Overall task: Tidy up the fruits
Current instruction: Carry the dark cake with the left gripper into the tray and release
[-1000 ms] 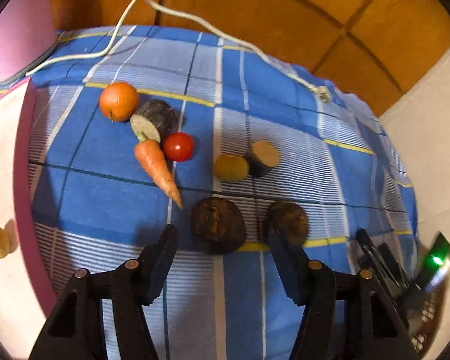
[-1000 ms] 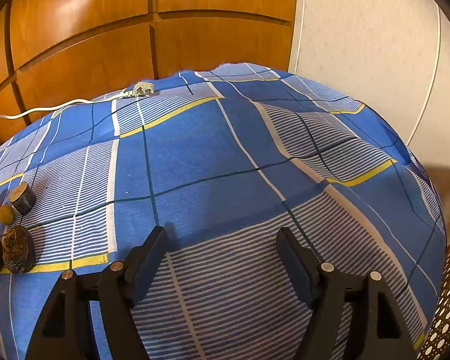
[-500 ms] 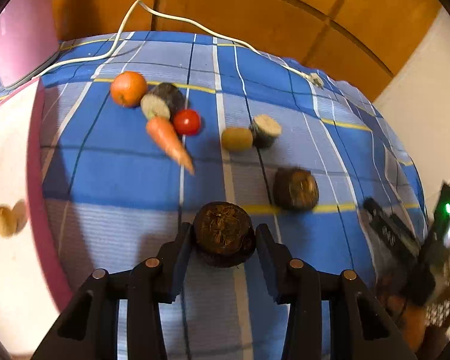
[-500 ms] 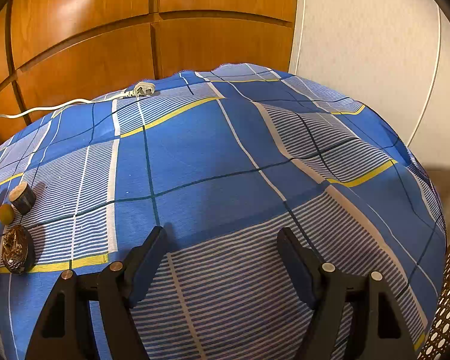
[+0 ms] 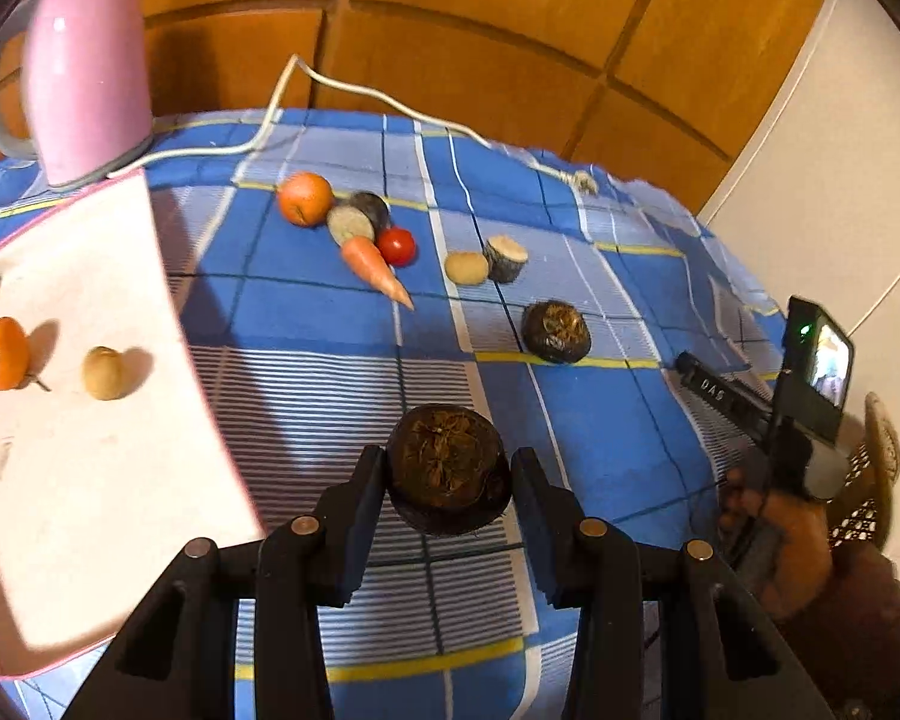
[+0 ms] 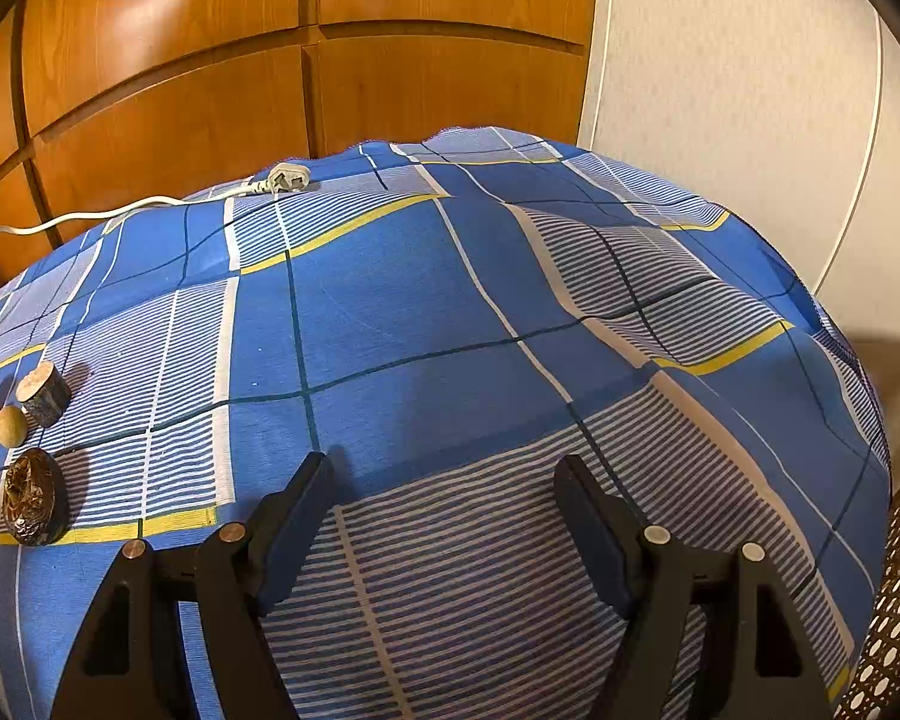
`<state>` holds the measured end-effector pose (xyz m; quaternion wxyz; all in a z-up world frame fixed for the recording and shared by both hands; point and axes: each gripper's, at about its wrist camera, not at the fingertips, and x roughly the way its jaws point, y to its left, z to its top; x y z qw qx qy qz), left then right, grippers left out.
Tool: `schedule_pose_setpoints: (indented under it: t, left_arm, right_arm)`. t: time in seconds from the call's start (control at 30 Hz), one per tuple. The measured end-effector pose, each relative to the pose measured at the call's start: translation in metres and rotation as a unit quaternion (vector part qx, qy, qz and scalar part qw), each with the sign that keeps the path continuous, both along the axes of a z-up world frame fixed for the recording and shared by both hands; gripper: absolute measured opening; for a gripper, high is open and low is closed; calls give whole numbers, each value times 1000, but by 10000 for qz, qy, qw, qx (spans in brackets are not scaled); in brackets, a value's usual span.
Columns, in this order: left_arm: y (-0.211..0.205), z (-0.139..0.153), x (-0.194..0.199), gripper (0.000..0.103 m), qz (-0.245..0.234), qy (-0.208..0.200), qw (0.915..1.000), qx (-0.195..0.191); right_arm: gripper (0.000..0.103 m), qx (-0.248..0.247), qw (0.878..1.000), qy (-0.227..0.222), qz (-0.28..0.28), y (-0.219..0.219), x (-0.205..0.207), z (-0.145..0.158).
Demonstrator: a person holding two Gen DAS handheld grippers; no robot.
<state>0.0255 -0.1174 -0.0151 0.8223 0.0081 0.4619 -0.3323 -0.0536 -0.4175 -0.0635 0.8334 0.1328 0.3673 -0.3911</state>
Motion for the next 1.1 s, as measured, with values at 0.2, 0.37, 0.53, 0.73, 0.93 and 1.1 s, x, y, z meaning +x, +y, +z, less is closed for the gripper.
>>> schedule_pose_setpoints:
  t: [0.2, 0.37, 0.53, 0.73, 0.93, 1.1]
  left_arm:
    - [28, 9, 1, 43, 312, -11, 9992, -231]
    - [55, 16, 1, 43, 631, -43, 9972, -402]
    - [95, 18, 10, 43, 1205, 8, 9912, -553]
    - [151, 15, 33, 43, 2114, 62, 9757, -566]
    - [183, 24, 71, 44, 2657, -241, 9632, -335]
    - [192, 17, 107, 44, 2912, -267, 9562, -138]
  right_arm:
    - [78, -12, 10000, 18, 6, 0, 0, 0]
    - [78, -16, 10000, 21, 11, 0, 0, 0]
    - [78, -20, 10000, 23, 9, 0, 0, 0]
    - [78, -18, 10000, 24, 12, 0, 0, 0]
    - [78, -26, 10000, 32, 9, 0, 0, 0]
    - [78, -35, 10000, 44, 7, 0, 0, 0]
